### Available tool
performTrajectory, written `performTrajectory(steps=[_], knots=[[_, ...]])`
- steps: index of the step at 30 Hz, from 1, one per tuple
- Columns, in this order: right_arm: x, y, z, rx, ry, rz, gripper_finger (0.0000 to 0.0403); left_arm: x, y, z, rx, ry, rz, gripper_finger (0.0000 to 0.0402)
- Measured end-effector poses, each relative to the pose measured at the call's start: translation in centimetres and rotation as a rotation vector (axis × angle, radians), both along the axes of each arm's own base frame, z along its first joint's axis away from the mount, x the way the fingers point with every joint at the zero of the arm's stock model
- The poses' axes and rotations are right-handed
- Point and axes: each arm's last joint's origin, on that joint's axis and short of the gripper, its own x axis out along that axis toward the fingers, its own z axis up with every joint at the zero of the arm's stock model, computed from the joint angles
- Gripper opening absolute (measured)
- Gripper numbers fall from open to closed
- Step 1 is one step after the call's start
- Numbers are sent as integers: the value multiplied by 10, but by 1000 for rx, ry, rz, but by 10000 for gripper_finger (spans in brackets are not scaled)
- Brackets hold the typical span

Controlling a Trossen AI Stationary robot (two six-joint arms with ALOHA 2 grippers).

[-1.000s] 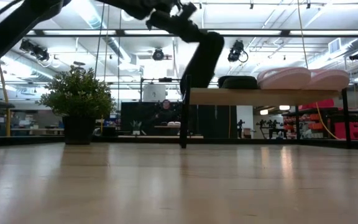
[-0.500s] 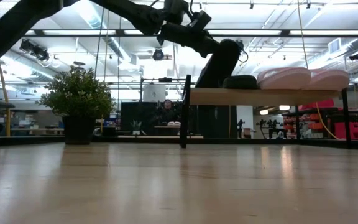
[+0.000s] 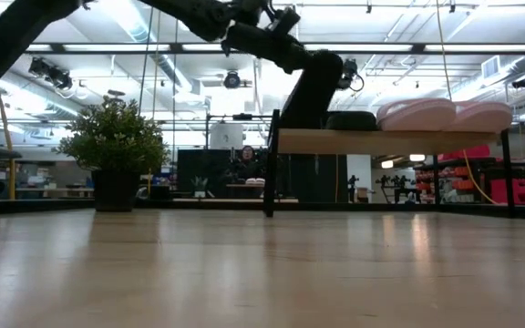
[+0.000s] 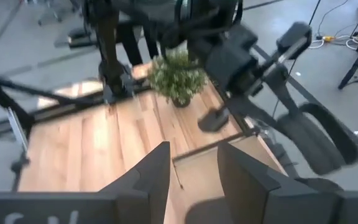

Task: Pick and place slides into the shelf
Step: Put the black slipper on the shelf

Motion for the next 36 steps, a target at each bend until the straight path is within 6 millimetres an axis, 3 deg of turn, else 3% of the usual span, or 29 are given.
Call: performTrajectory(steps=[10,18,23,29,36], knots=[[24,-12,-14,-407,224,84,142,-15,9,5,-32,35,-50,82],[62,-45,-41,-413,336,101,189,-9,-2,5,-13,43,-95,82],[75,-63,-56,-468,463,44,228,-8,-4,5,-15,46,-100,82],[73,-72,-62,-458,500,35,254,-8,-4,5,-13,47,-97,82],[65,-83,-62,-444,508,0,242,-8,-4,5,-13,46,-98,82]])
